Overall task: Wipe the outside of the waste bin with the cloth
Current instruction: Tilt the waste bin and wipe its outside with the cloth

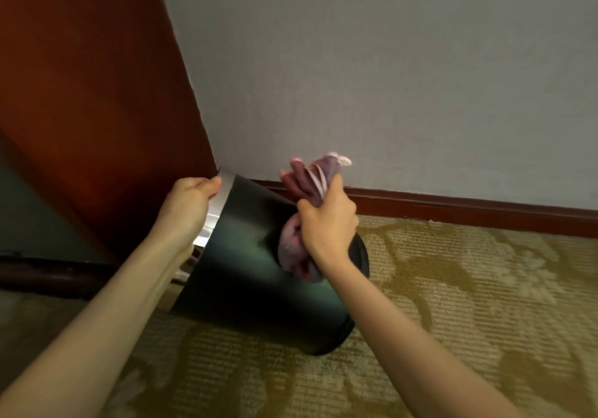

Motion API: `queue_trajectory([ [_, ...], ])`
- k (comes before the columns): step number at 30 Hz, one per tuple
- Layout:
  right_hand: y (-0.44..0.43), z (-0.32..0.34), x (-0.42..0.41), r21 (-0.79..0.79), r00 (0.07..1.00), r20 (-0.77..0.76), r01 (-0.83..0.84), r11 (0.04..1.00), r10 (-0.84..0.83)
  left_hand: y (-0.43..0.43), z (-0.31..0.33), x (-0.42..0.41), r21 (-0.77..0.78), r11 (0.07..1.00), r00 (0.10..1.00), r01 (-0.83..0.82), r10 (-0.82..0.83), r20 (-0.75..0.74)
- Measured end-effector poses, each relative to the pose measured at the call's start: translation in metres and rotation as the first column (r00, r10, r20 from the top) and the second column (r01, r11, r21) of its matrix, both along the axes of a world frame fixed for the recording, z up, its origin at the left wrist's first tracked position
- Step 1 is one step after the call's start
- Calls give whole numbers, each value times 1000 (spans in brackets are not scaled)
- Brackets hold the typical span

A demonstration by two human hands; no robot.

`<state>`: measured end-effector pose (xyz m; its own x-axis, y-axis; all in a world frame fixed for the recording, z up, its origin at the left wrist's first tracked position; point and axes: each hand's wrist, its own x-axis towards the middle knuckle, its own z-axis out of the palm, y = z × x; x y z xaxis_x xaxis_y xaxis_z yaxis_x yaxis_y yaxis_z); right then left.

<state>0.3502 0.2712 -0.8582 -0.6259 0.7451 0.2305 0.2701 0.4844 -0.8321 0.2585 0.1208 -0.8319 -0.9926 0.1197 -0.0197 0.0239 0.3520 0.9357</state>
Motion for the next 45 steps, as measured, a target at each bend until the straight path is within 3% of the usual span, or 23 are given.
queue_trajectory([
  [7,-57,28,1,-105,959,-253,-156,982,125,26,13,14,239,967,990,91,-114,86],
  [11,-44,18,13,20,925,-301,-235,972,230,32,14,17,197,972,988,131,-145,60],
  [14,-20,2,21,167,931,-250,-228,959,265,35,16,14,160,979,990,127,-136,47],
  [18,16,-23,37,234,968,-132,-177,956,212,44,17,5,122,988,993,98,-105,57],
  [27,100,-86,93,148,989,149,-17,989,-5,91,19,15,53,988,987,143,-146,68],
  [30,114,-96,103,94,990,132,41,995,-54,116,21,21,-14,986,982,166,-164,91],
  [35,146,-96,121,-161,983,64,181,970,-172,152,24,19,-136,963,965,233,-212,152],
  [45,202,-61,147,-198,955,18,295,935,-297,238,24,54,-247,907,934,340,-295,202],
])
